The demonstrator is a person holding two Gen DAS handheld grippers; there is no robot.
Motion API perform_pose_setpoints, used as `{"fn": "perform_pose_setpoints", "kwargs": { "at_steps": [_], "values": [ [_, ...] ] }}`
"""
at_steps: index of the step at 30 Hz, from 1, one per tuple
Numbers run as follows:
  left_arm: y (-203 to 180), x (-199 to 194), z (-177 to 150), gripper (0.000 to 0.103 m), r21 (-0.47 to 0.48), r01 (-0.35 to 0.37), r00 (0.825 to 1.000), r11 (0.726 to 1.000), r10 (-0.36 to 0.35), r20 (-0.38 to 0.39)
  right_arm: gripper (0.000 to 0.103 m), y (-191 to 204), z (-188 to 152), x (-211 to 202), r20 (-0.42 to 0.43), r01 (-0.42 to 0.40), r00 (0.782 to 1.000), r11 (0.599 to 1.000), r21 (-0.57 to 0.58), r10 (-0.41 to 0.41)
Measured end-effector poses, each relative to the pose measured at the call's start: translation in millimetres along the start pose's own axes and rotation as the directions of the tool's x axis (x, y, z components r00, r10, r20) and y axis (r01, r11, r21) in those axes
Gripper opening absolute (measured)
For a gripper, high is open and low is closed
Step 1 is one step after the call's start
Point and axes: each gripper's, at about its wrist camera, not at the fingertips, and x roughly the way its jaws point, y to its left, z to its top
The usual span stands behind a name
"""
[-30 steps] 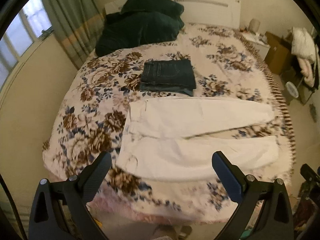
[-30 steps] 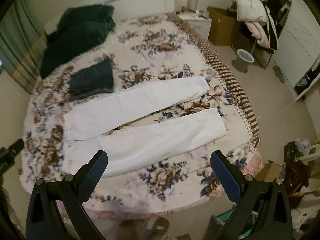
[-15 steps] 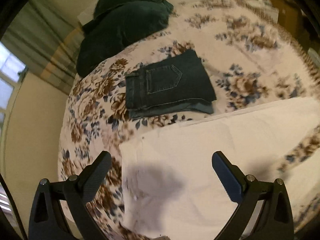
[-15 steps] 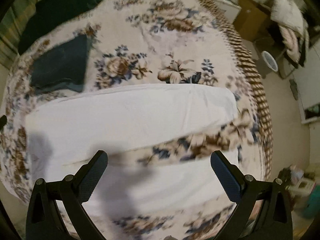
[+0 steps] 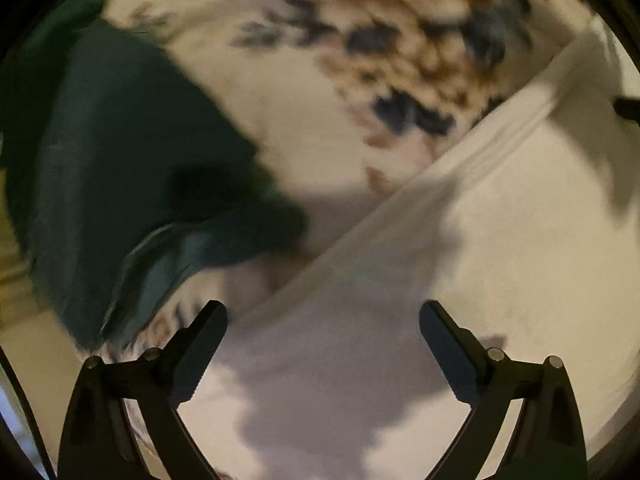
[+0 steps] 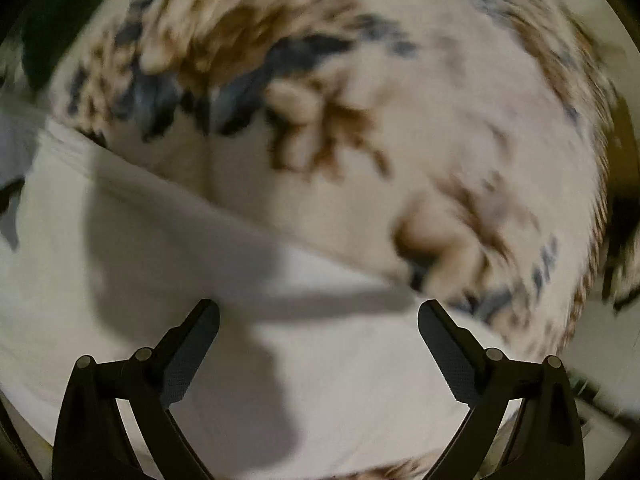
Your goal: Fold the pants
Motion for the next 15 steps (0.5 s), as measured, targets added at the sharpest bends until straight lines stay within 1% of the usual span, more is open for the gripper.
{"fn": "perform_pose_setpoints", "kwargs": {
  "at_steps": [1,3,4,5,6,7,8,9,10,11,12,13,15],
  "values": [
    [0.8,4.9,1.3,0.099,0.024,0.014,1.0,1.0,-0.014,-0.004,0.101,4.8,6.3,7.8,-0.002,0.007,1.0,0.998,-0.056,-0.007],
    [5.4,9.4,3.7,0.099,0.047,0.049,0.999,0.998,-0.049,-0.001,0.096,10.2,12.4,14.0,0.006,0.004,1.0,0.994,-0.105,-0.003],
    [9.1,10.4,4.7,0.098,0.052,0.072,0.997,0.996,-0.072,0.0,0.088,11.0,14.8,16.2,0.004,-0.021,1.0,0.993,-0.12,0.022],
    [12.4,9.8,5.1,0.097,0.057,0.091,0.996,0.994,-0.092,0.006,0.077,10.3,16.2,17.2,0.0,-0.054,0.999,0.992,-0.118,0.054],
    [16.2,8.2,4.7,0.09,0.057,0.118,0.993,0.991,-0.119,0.014,0.07,9.7,16.3,17.0,0.001,-0.077,0.997,0.99,-0.116,0.078],
    [20.1,6.5,3.3,0.077,0.05,0.152,0.988,0.987,-0.153,0.012,0.054,9.5,16.3,16.0,0.004,-0.109,0.994,0.988,-0.111,0.11],
    [23.2,3.1,1.8,0.069,0.044,0.18,0.983,0.983,-0.181,0.024,0.043,8.9,15.5,14.1,0.012,-0.124,0.992,0.987,-0.101,0.126],
    [26.0,-4.2,-1.1,0.055,0.044,0.196,0.979,0.98,-0.198,0.042,0.036,8.8,16.2,11.9,0.02,-0.122,0.992,0.988,-0.097,0.124],
    [30.2,-7.9,-3.7,0.04,0.044,0.204,0.977,0.978,-0.206,0.05,0.027,7.5,14.8,9.9,0.028,-0.121,0.992,0.989,-0.082,0.124],
    [31.2,-13.5,-8.6,0.034,0.039,0.215,0.974,0.976,-0.217,0.059,0.017,3.9,12.3,6.1,0.032,-0.118,0.992,0.991,-0.066,0.121],
    [34.9,-21.5,-12.5,0.021,0.035,0.218,0.973,0.975,-0.22,0.072,0.014,1.3,10.1,1.9,0.043,-0.117,0.992,0.992,-0.048,0.119],
    [38.0,-28.3,-15.5,0.014,0.037,0.215,0.973,0.976,-0.218,0.08,0.008,-1.0,5.6,-3.7,0.064,-0.125,0.99,0.992,-0.034,0.127],
    [45.4,-45.1,-23.9,0.008,0.028,0.214,0.97,0.977,-0.215,0.112,0.006,-4.3,-3.1,-15.0,0.095,-0.14,0.986,0.99,-0.013,0.141]
  ]
}}
